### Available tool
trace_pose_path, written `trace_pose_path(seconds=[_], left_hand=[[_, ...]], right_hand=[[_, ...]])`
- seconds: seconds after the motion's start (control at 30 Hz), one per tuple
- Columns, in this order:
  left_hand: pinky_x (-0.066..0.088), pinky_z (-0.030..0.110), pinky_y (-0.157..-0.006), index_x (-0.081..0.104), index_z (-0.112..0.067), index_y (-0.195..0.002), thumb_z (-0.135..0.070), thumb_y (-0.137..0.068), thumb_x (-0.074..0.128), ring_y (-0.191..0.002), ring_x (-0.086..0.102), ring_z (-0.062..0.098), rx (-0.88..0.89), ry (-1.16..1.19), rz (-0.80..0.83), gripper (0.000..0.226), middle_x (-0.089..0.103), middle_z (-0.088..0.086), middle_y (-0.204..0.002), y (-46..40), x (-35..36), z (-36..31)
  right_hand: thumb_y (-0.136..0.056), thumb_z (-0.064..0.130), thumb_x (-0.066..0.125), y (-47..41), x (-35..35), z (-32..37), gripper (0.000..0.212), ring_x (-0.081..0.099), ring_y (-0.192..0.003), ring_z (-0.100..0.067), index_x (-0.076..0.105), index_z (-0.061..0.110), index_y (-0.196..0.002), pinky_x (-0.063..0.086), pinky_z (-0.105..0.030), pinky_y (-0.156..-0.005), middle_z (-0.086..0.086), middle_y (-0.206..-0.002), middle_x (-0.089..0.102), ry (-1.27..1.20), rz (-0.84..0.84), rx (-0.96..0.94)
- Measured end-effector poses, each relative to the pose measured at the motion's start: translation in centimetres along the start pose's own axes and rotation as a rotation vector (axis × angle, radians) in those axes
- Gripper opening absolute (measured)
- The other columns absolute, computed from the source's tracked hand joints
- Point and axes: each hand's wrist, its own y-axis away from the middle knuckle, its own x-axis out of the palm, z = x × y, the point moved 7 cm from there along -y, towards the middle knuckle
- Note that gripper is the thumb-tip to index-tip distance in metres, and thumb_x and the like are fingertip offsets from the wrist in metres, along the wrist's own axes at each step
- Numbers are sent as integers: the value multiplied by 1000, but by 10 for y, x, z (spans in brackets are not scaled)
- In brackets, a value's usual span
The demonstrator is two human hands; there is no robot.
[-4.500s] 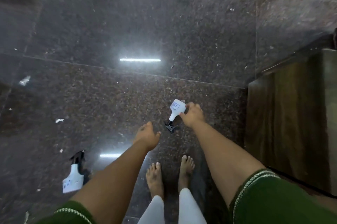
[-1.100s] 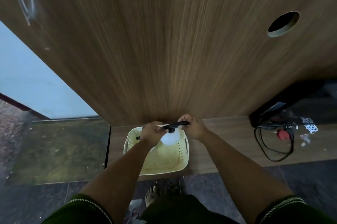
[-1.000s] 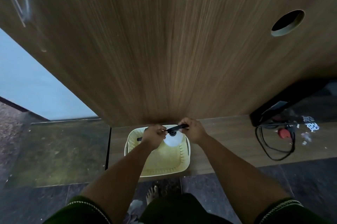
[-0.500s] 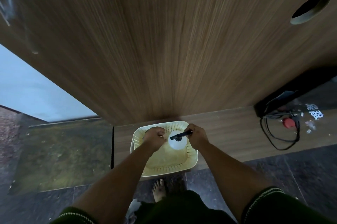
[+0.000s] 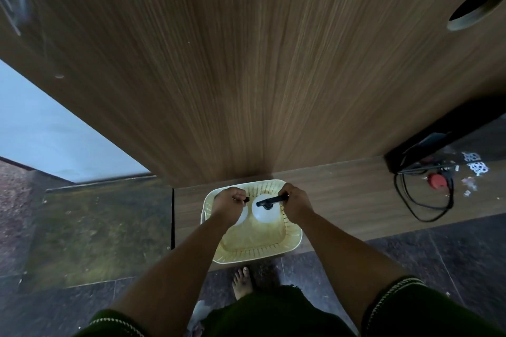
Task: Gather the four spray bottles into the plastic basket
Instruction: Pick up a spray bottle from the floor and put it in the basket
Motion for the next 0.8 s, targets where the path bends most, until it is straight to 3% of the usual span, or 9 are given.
trace_pose_path(seconds=[0.17, 0.3, 0.37, 0.57, 0.8], left_hand=[[44, 1, -57, 69, 1, -101, 6, -88, 50, -80, 66, 20, 13, -46, 17, 23, 69, 9, -94, 3, -3, -2], [53, 29, -88, 72, -5, -99, -2, -88, 48, -94, 69, 26, 20, -118, 70, 26, 73, 12, -105, 0, 0, 1], [51, 37, -97, 73, -6, -101, -4, -88, 47, -102, 67, 29, 42, -173, 77, 28, 74, 12, -107, 3, -1, -2], [52, 31, -92, 75, -9, -94, -7, -88, 52, -95, 69, 25, 61, -208, 16, 24, 75, 8, -100, 10, -10, -7], [57, 33, -85, 66, -36, -75, -21, -84, 57, -83, 72, 16, 68, -238, 5, 19, 74, -8, -89, 7, -24, -5]], right_hand=[[-86, -8, 55, -1, -1, 4, 28, 55, -81, -22, 62, 6, -109, 44, -25, -61, -16, -110, 60, 51, 19, -22], [-82, -3, 67, 1, 2, 6, 36, 61, -100, -28, 60, 8, -115, 55, -34, -81, -14, -121, 57, 95, 27, -55], [-83, -2, 66, 2, 2, 6, 37, 60, -102, -27, 59, 9, -117, 51, -29, -79, -13, -122, 56, 106, 20, -60], [-80, 19, 73, 7, 0, 13, 39, 58, -105, -24, 58, 14, -116, 50, -30, -85, -9, -120, 56, 126, -23, -113], [-82, 31, 70, 17, -12, 25, 45, 47, -116, -28, 55, 13, -121, 46, -39, -97, -10, -125, 52, 189, -101, -151]])
